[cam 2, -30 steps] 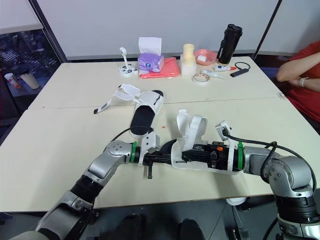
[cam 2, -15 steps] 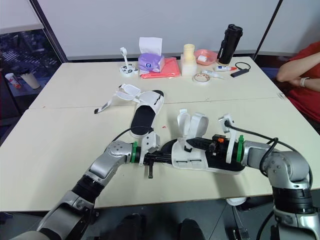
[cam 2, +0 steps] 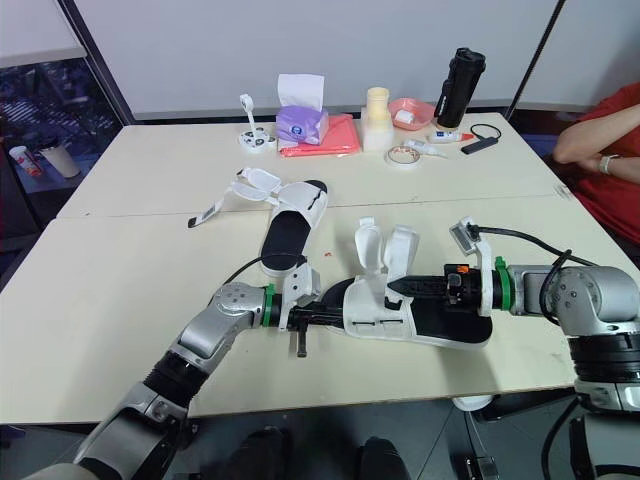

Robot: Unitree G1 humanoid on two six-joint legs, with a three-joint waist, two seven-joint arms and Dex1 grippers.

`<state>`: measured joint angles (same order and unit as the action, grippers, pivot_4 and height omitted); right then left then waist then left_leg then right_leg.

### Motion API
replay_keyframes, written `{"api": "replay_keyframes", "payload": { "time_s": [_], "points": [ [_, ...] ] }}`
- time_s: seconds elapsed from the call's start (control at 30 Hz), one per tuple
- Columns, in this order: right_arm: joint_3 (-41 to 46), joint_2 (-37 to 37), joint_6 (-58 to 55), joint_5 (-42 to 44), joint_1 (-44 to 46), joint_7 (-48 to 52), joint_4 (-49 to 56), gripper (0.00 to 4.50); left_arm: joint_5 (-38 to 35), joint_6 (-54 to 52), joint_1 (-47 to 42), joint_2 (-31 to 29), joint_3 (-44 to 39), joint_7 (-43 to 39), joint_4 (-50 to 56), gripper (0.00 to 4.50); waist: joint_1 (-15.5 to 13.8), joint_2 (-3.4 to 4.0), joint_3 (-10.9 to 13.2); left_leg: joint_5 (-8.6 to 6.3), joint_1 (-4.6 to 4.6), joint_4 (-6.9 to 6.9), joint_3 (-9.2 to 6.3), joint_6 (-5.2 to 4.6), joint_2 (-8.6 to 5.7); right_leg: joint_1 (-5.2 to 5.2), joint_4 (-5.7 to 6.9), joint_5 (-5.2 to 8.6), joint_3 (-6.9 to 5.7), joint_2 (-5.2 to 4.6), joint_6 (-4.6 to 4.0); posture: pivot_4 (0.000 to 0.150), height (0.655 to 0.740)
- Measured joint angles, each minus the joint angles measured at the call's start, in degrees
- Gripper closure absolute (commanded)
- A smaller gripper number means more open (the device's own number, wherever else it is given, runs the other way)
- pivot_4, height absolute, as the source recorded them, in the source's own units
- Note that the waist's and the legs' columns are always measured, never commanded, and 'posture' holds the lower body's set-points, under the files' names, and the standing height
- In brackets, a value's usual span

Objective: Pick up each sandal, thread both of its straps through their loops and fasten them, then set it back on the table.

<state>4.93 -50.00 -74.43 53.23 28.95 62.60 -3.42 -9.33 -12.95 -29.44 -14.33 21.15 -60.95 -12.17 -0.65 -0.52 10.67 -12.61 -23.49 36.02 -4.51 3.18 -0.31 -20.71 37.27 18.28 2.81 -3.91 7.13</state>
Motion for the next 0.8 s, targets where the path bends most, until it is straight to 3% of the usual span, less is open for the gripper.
{"api": "replay_keyframes", "payload": {
  "time_s": [0.4,0.8],
  "points": [
    [-1.2,0.1,1.7,-1.6,-3.5,0.5,3.3,4.48,0.0,0.0,0.3,-0.1,0.0,0.2,0.4,4.50,0.0,0.00,0.0,0.00,0.00,-0.02,0.01,0.00,0.00,-0.01,-0.02,0.00,0.00,0.00,0.00,0.150,0.7400],
    [2.1,1.3,0.8,-0.3,-1.5,-0.2,1.8,4.48,0.0,0.0,0.3,0.0,0.0,0.2,0.4,4.50,0.0,-0.01,0.0,0.00,0.00,-0.03,0.00,0.00,0.00,-0.01,-0.04,0.00,0.00,0.00,0.00,0.150,0.7400]
  ]
}}
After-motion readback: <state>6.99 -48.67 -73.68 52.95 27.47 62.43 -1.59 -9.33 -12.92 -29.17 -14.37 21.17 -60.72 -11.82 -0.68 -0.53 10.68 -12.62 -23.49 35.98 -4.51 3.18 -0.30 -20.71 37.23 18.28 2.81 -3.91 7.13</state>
